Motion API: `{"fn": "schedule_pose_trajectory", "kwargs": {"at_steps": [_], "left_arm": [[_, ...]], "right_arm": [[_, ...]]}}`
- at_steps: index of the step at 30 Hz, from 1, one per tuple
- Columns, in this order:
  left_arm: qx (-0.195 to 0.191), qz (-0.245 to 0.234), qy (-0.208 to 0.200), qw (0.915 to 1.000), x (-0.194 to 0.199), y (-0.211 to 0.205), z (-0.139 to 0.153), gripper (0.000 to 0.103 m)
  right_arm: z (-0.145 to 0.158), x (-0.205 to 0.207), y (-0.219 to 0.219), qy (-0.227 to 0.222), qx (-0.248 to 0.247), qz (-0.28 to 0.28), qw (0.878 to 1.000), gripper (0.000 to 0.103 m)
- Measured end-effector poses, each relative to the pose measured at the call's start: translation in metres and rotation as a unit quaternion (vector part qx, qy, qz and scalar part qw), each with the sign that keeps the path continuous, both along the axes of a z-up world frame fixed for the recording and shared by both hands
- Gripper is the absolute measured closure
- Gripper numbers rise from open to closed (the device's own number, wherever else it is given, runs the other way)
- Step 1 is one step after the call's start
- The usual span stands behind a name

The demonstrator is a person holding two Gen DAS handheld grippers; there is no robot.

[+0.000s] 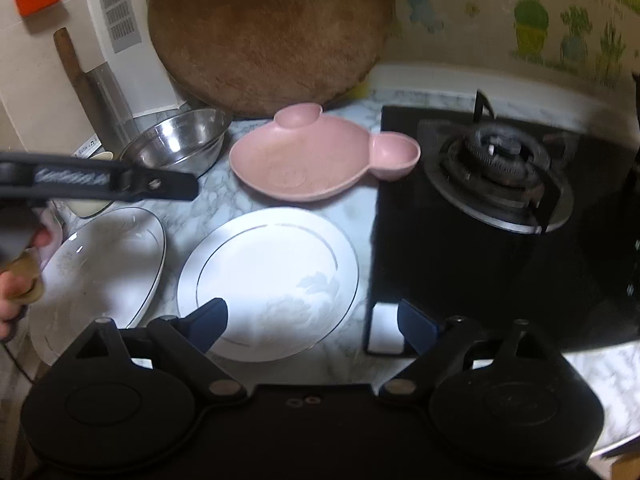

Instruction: Organize plates and bowls

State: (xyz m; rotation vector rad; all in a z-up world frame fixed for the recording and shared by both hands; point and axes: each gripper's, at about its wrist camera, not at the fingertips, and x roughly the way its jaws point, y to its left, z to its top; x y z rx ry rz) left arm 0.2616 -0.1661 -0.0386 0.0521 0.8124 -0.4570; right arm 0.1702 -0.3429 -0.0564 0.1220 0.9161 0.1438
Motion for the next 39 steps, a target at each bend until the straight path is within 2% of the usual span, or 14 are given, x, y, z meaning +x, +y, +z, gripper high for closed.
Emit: {"fn": "schedule_pose_trajectory", "kwargs": {"at_steps": [3, 12, 16, 18, 21, 23, 27, 34, 39], "left_arm": [[0.012, -0.022, 0.032, 0.9992, 0.014, -0.011, -0.009, 0.025], [0.03, -0.036, 0.087, 0.9951, 0.042, -0.023, -0.031, 0.026], [0.033, -0.03, 0.105, 0.9935, 0.049, -0.024, -0.039, 0.039], [0.033, -0.027, 0.112, 0.9928, 0.052, -0.023, -0.043, 0.041], [0.036, -0.023, 0.123, 0.9915, 0.055, -0.022, -0.047, 0.049], [0.035, -0.019, 0.133, 0.9904, 0.058, -0.021, -0.05, 0.059], [0.033, -0.014, 0.142, 0.9893, 0.061, -0.018, -0.053, 0.066], [0.019, 0.0, 0.155, 0.9877, 0.068, -0.007, -0.056, 0.082], [0.009, 0.008, 0.161, 0.9868, 0.068, -0.002, -0.057, 0.086]], "right_arm": [[-0.007, 0.001, -0.002, 0.025, 0.028, -0.016, 0.999, 0.02], [-0.024, 0.007, -0.006, 0.077, 0.088, -0.047, 0.992, 0.025], [-0.029, 0.012, -0.009, 0.09, 0.105, -0.063, 0.988, 0.029], [-0.031, 0.015, -0.01, 0.093, 0.11, -0.068, 0.987, 0.035], [-0.033, 0.018, -0.011, 0.095, 0.115, -0.071, 0.986, 0.039], [-0.034, 0.02, -0.011, 0.094, 0.115, -0.071, 0.986, 0.043], [-0.034, 0.026, -0.012, 0.095, 0.119, -0.074, 0.986, 0.053], [-0.036, 0.031, -0.017, 0.098, 0.124, -0.087, 0.984, 0.064], [-0.037, 0.03, -0.022, 0.099, 0.121, -0.1, 0.983, 0.079]]}}
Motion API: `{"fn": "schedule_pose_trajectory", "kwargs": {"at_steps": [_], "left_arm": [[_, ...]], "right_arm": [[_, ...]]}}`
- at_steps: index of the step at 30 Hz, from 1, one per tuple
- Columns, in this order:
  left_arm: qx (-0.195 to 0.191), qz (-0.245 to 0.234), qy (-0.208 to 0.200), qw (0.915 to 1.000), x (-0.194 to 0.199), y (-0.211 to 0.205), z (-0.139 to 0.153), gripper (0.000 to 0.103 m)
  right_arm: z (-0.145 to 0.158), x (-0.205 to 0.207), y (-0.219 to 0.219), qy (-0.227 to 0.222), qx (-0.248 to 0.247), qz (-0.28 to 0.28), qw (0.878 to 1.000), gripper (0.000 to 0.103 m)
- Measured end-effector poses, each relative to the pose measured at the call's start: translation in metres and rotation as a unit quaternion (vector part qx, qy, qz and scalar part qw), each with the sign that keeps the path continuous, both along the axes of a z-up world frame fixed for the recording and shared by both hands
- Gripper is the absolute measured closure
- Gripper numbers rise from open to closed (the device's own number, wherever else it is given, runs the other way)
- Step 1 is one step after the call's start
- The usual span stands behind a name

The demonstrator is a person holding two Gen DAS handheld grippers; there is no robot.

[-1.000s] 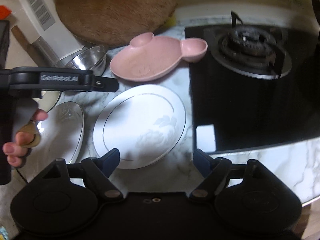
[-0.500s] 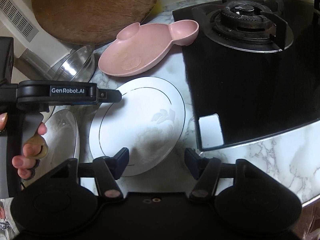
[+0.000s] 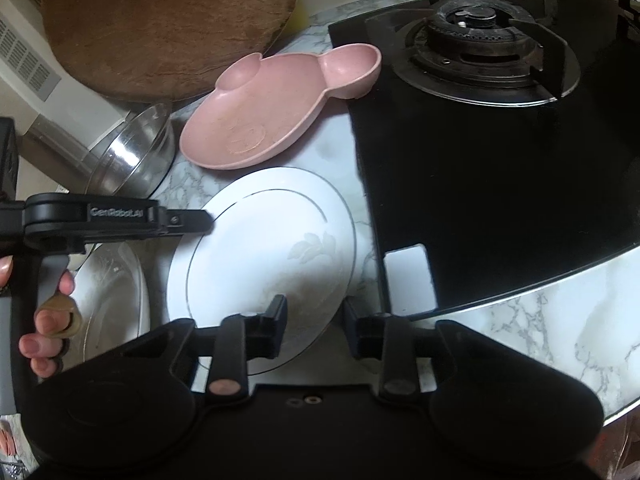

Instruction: Organize plates and bowls

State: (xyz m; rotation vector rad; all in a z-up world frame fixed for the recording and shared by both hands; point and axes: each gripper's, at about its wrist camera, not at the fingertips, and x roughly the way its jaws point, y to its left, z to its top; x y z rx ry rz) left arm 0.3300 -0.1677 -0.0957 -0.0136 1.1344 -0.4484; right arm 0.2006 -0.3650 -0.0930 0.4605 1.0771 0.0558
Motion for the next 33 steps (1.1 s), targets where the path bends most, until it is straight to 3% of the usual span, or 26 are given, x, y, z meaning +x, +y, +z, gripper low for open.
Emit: {"fn": "schedule_pose_trajectory", "kwargs": {"at_steps": [4, 20, 33], "left_arm": [[-0.002, -0.001, -0.001, 1.0, -0.004, 0.001, 0.0, 0.086], [-0.024, 0.019, -0.014, 0.9994, -0.024, 0.011, 0.021, 0.086], [-0.026, 0.046, -0.024, 0.9983, -0.039, 0.031, 0.053, 0.086]], "right_arm": [[-0.002, -0.001, -0.005, 0.002, -0.001, -0.006, 1.0, 0.088], [0.008, -0.002, -0.007, -0.015, -0.019, -0.003, 1.0, 0.091], [0.034, 0.002, 0.001, -0.041, -0.02, 0.016, 0.999, 0.092]]}}
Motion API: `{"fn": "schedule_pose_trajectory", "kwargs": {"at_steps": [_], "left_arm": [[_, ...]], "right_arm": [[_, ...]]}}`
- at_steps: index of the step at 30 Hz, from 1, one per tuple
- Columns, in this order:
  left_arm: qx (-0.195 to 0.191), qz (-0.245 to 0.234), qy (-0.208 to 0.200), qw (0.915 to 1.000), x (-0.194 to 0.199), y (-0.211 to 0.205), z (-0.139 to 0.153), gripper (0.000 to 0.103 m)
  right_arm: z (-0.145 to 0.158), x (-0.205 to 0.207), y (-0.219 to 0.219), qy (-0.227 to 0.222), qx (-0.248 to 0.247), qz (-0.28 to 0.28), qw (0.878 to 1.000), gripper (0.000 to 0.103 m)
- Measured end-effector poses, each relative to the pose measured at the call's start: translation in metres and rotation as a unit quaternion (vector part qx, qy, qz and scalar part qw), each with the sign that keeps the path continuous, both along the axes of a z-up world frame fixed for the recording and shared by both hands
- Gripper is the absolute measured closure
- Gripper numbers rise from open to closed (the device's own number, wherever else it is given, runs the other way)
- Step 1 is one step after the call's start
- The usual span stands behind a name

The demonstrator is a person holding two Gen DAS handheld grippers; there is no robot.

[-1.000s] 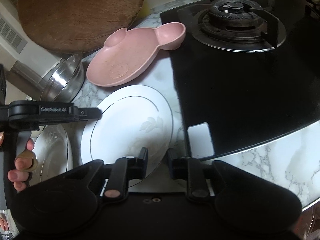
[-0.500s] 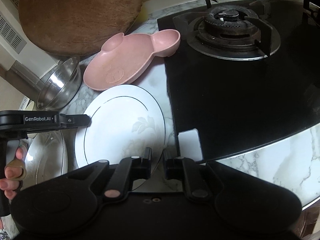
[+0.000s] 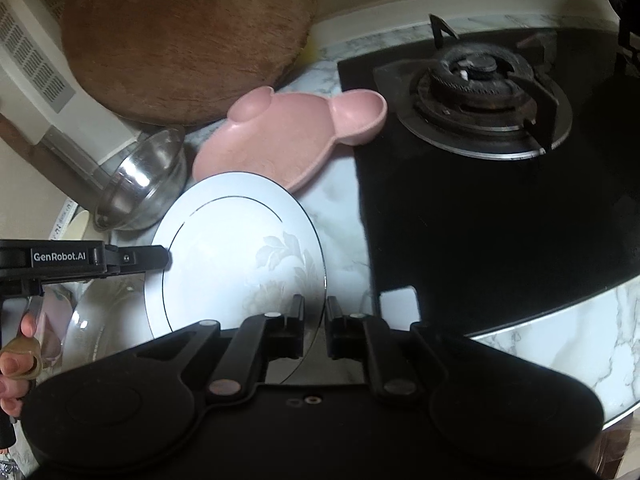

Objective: Organize plates and bowls
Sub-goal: 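Lower the small white plate onto the large white plate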

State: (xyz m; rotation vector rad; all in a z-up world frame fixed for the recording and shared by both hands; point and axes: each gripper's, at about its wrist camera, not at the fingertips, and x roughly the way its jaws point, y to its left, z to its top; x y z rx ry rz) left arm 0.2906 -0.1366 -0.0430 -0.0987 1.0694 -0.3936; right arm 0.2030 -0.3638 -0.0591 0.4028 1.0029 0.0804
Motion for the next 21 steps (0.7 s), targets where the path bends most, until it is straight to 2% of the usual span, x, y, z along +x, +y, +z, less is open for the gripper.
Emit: {"fn": "schedule_pose_trajectory", "kwargs": {"at_steps": [10, 21], "left_arm": [[0.005, 0.038, -0.006, 0.9992, -0.012, 0.037, 0.02, 0.086], [0.0, 0.109, 0.013, 0.9939, -0.042, 0.11, 0.006, 0.086]], "right_arm": [[0.023, 0.009, 0.023, -0.024, 0.002, 0.036, 0.999, 0.092], [0.023, 0.02, 0.085, -0.02, -0.006, 0.116, 0.993, 0.092]]}}
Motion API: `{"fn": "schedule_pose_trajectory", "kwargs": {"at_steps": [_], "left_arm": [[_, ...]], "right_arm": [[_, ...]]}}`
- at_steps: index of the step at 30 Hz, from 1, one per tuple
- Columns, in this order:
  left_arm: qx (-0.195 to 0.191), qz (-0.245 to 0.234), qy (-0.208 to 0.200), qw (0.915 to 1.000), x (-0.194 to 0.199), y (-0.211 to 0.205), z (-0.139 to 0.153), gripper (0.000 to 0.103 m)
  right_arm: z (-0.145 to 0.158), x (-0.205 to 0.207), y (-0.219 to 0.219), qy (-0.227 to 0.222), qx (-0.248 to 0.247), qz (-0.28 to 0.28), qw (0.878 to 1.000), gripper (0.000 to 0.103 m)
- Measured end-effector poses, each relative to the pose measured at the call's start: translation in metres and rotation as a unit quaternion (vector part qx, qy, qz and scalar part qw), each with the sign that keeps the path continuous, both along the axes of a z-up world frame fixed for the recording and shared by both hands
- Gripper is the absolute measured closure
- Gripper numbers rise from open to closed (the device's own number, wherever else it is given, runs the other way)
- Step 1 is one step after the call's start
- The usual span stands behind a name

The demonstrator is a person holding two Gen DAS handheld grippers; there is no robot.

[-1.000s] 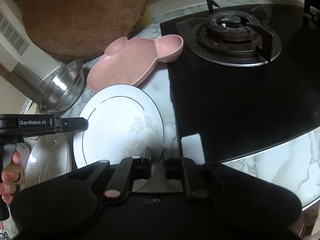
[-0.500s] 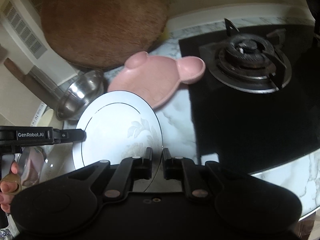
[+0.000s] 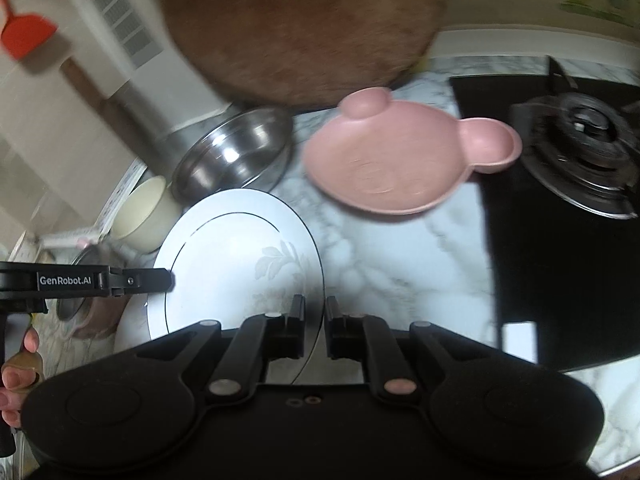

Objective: Organize plates and bowls
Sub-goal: 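Lower the small white plate onto the large white plate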

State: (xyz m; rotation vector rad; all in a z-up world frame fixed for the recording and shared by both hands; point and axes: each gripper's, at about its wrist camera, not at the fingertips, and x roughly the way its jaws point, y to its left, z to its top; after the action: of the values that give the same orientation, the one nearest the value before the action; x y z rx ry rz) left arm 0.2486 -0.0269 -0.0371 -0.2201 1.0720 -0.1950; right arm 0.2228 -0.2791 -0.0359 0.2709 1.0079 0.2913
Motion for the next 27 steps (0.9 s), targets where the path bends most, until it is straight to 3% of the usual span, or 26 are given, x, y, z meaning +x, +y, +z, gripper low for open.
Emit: {"fn": "schedule_pose_trajectory", "kwargs": {"at_steps": [10, 27], "left_arm": [[0.0, 0.049, 0.032, 0.9983, -0.023, 0.041, -0.03, 0.086], [0.011, 0.055, 0.042, 0.9975, -0.025, 0.048, -0.043, 0.086]], "right_arm": [[-0.012, 0.006, 0.051, 0.006, -0.021, 0.062, 0.998, 0.092], [-0.034, 0.015, 0.069, 0.027, -0.033, 0.086, 0.995, 0.092]]}}
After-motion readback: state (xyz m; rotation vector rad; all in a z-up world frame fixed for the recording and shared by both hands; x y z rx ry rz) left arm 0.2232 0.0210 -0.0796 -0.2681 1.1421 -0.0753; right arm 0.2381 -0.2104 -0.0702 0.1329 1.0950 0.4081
